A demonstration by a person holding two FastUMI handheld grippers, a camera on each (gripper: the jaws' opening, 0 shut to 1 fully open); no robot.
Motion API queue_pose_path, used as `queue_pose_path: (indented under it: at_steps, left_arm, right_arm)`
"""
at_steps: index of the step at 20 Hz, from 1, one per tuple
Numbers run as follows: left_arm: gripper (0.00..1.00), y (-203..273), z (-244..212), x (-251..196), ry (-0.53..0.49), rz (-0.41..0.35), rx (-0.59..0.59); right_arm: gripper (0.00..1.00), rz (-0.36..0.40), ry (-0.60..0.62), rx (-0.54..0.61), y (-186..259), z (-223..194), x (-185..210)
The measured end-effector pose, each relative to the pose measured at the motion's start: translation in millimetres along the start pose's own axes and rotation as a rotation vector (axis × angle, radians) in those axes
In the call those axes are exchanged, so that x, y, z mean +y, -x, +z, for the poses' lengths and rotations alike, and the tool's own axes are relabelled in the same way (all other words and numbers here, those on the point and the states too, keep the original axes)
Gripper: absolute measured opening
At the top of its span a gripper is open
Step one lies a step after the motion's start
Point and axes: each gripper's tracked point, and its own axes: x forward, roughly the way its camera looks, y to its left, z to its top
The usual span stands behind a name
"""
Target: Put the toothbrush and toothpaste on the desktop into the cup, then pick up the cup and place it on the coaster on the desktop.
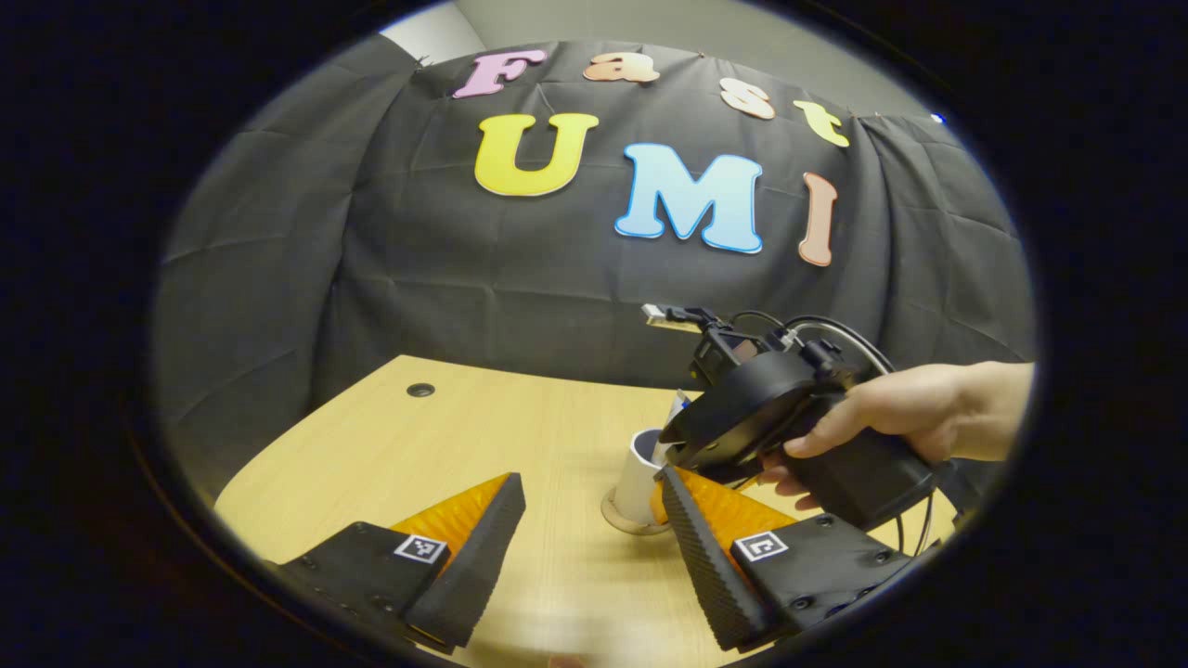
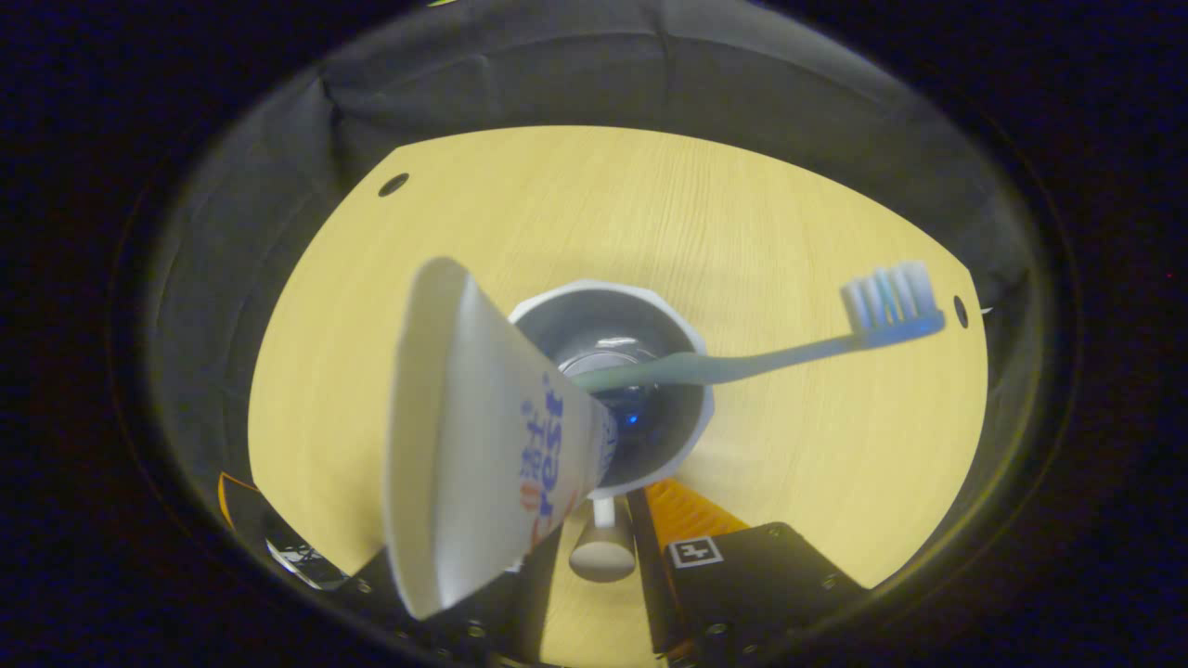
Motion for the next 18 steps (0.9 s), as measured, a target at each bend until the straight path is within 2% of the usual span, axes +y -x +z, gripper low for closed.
queue_pose_path:
  at_steps: [1,2,3,4,6,9,12,13,15,18]
  left_arm:
    - [0.96,0,-1,-2,0.001,0.006,0.003]
    - [0.96,2,-1,-3,0.0,0.011,0.002]
    - [0.96,2,2,-7,0.0,0.013,-0.002]
    - [0.94,4,5,-11,-0.004,0.013,-0.007]
    - [0.96,6,12,-19,-0.018,0.011,-0.023]
    - [0.96,9,26,-37,-0.024,-0.004,-0.048]
    - [0.96,12,43,-63,-0.043,-0.029,-0.081]
    - [0.96,13,48,-72,-0.051,-0.038,-0.091]
    - [0.96,17,61,-91,-0.057,-0.058,-0.115]
    - [0.95,24,79,-116,-0.062,-0.075,-0.158]
  right_arm:
    - [0.53,0.016,-0.003,-0.017,9,-1,2]
    - [0.52,0.03,-0.004,-0.04,19,-2,2]
    - [0.58,0.039,-0.005,-0.064,30,-3,1]
    - [0.59,0.049,-0.01,-0.09,41,-7,-1]
    - [0.59,0.058,-0.04,-0.149,65,-16,-11]
    - [0.73,0.039,-0.071,-0.258,104,-26,-31]
    - [0.73,-0.033,-0.076,-0.371,140,-40,-64]
    - [0.84,-0.065,-0.074,-0.423,152,-41,-75]
    - [0.87,-0.133,-0.063,-0.522,179,-47,-95]
    - [0.87,-0.233,-0.052,-0.762,225,-52,-118]
